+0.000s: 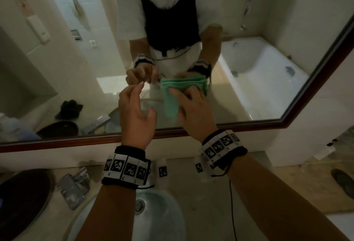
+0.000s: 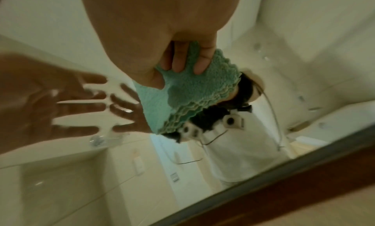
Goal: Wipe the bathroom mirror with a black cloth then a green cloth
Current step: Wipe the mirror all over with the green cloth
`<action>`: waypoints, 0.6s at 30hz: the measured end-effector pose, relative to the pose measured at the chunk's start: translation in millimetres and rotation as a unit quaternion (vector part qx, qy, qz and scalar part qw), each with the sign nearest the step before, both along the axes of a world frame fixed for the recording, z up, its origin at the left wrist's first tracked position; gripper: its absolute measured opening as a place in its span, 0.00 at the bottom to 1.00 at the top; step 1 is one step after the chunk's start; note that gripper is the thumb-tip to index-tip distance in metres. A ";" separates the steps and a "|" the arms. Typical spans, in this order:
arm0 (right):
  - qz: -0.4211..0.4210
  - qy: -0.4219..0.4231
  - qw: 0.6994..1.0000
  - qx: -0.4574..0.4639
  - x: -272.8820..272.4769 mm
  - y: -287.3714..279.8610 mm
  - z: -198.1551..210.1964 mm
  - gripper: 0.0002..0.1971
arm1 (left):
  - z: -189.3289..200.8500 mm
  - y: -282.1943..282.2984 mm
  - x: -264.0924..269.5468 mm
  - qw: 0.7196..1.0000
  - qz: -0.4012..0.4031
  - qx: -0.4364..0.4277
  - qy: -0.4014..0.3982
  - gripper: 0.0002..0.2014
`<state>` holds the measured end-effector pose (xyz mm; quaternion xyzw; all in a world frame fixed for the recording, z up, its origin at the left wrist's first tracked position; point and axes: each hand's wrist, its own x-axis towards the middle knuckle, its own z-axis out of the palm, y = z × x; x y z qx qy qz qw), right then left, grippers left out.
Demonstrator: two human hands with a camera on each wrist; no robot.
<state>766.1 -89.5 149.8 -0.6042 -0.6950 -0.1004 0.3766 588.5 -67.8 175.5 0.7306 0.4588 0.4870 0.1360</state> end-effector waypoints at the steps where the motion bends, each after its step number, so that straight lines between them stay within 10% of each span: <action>1: -0.018 0.014 1.000 0.004 17.6 -6.6 -5.9 0.29 | -1.1 -0.6 2.6 1.000 0.011 -0.003 0.009 0.33; 13: -0.263 0.220 0.938 -0.052 235.0 -67.2 -49.6 0.14 | -14.0 -7.8 43.6 0.994 0.090 0.023 0.052 0.40; 18: -0.273 0.253 0.928 -0.019 219.3 -71.3 -38.0 0.17 | -13.8 -8.8 48.9 0.993 0.104 -0.029 0.048 0.40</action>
